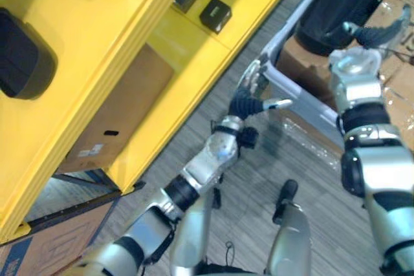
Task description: Walk over and take plastic housings, then place them on the shelf
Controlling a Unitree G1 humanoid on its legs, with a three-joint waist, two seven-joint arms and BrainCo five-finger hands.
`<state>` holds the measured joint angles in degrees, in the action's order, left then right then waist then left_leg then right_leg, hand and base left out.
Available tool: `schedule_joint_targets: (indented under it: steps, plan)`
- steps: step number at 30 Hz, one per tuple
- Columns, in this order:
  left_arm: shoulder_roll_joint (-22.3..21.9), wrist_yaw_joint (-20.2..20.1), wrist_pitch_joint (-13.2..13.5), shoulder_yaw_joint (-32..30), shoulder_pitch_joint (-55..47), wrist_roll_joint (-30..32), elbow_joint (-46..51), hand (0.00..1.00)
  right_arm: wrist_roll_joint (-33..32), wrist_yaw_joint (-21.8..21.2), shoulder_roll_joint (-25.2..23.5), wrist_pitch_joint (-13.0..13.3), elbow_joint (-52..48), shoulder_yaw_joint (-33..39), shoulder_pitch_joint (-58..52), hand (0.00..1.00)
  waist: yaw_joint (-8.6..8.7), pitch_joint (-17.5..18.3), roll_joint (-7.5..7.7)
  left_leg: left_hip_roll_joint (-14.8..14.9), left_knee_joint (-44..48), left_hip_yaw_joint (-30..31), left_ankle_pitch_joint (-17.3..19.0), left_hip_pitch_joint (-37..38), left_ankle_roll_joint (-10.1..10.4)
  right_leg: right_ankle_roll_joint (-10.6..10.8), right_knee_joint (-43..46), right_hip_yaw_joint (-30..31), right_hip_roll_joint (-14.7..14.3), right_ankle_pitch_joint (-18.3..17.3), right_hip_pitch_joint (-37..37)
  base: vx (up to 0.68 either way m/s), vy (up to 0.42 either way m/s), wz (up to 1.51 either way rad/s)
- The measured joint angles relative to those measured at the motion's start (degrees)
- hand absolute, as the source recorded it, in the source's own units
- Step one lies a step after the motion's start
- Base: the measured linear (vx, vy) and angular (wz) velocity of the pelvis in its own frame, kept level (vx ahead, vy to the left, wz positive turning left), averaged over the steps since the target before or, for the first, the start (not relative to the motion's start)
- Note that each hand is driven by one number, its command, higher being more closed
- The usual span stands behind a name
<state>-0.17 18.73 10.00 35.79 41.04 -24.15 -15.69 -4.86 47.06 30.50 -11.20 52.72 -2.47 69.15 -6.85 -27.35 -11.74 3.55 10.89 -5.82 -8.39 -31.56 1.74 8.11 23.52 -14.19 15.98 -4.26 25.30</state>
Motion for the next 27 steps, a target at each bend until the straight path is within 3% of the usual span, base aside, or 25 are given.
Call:
schedule_joint_targets:
  steps: [3, 7, 13, 27]
  plan:
    - [0.9, -1.2, 0.0, 1.3, -2.0, -0.2, 1.9, 0.00, 0.0, 3.1, 0.4, 0.5, -1.2, 0.0, 0.0, 0.00, -0.11, 0.0, 0.00, 0.0, 1.2, 0.0, 0.3, -0.1, -0.4, 0.0, 0.1, -0.1, 0.1, 0.0, -0.5, 0.03, -0.017, 0.03]
    - [1.0, -1.4, -0.1, 1.5, -3.0, -0.2, 2.9, 0.00, -0.7, 7.0, 1.5, 4.4, -5.8, 2.4, 0.0, 0.00, -0.05, 0.0, 0.00, 0.1, 2.0, -0.2, 0.9, -0.4, -0.3, 0.0, 0.2, -0.1, 0.2, 0.0, -0.6, 0.00, 0.000, 0.00]
    - [0.9, -1.4, -0.1, 1.4, -3.2, -0.6, 2.9, 0.00, -4.5, 7.6, 1.6, 5.8, -6.9, 4.3, -1.0, 0.00, 0.10, 0.0, 0.01, 0.9, 2.7, -1.0, 1.3, 0.0, -0.5, 0.2, -0.3, 0.1, -0.1, 0.1, -1.3, 0.00, -0.014, -0.05]
    - [-0.1, -1.4, 0.0, 2.7, -5.2, -3.1, -0.2, 0.00, -13.1, 0.2, 0.3, -1.4, 0.0, 3.9, -1.8, 0.00, -0.47, 0.0, 0.00, 1.1, 1.5, -1.4, 0.9, 0.4, -0.4, 0.2, -1.0, -0.2, -0.2, 0.5, -1.3, 0.04, -0.031, -0.01]
